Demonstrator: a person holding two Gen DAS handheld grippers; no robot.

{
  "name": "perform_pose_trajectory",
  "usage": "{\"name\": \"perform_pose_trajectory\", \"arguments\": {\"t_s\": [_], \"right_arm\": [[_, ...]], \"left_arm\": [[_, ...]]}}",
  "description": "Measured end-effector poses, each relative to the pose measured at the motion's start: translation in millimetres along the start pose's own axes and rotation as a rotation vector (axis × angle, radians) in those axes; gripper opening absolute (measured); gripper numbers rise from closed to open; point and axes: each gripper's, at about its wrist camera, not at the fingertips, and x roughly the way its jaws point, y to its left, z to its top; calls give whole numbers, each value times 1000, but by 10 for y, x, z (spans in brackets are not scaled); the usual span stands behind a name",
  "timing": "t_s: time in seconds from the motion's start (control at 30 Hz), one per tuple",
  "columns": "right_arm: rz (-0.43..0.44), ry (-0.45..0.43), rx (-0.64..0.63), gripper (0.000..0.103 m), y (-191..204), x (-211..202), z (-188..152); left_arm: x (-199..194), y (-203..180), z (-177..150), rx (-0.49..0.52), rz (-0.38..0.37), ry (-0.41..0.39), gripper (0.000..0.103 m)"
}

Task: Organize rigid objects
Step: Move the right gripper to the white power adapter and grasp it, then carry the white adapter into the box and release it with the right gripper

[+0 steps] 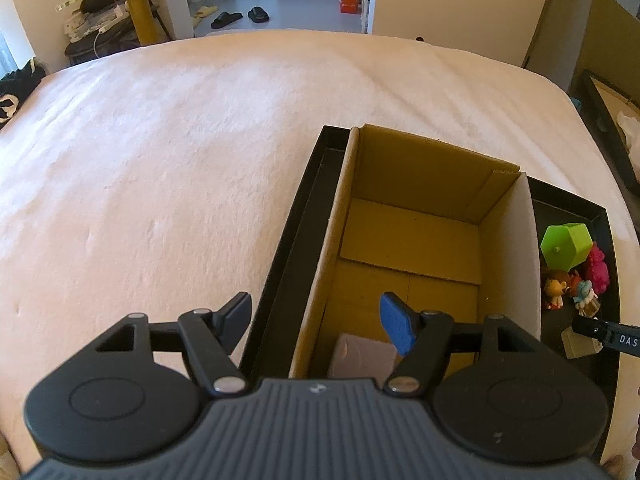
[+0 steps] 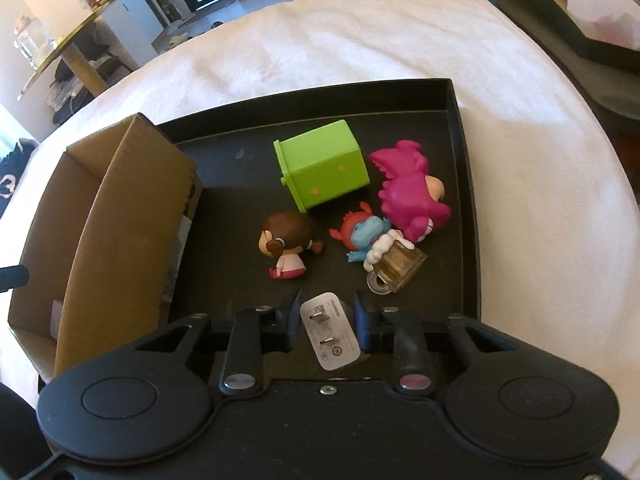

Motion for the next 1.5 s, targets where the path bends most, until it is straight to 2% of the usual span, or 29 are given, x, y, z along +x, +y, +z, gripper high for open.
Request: {"name": "perform_pose_trajectory", "arguments": {"t_s": [0.17,0.27,0.57,0.63,0.67,1.0,1.5], "right_arm": [[22,18,89,26,-118,-30,6],[1,21,114,27,-153,-50,24],[-91,60,9,29,-14,8,-67],[-104,60,-13,24,7,-1,-91],[-110,58,-21,21,17,-9,-98],[-95,-19,-67,20,308,-351,-58],[-72,-87,-102,21,827,-659,216]], "left_arm": [[-19,27,-4,-1,-2,0,69],[-26,49,1,3,-2,-2,70],[-13,132,1,0,-9,3,70],[2,147,-7,4,-12,6,69],[11,153,-11,4,-14,8,69],[52,196,-14,-11,-58,9,69],[7,248,-4,13,-113,-27,69]]}}
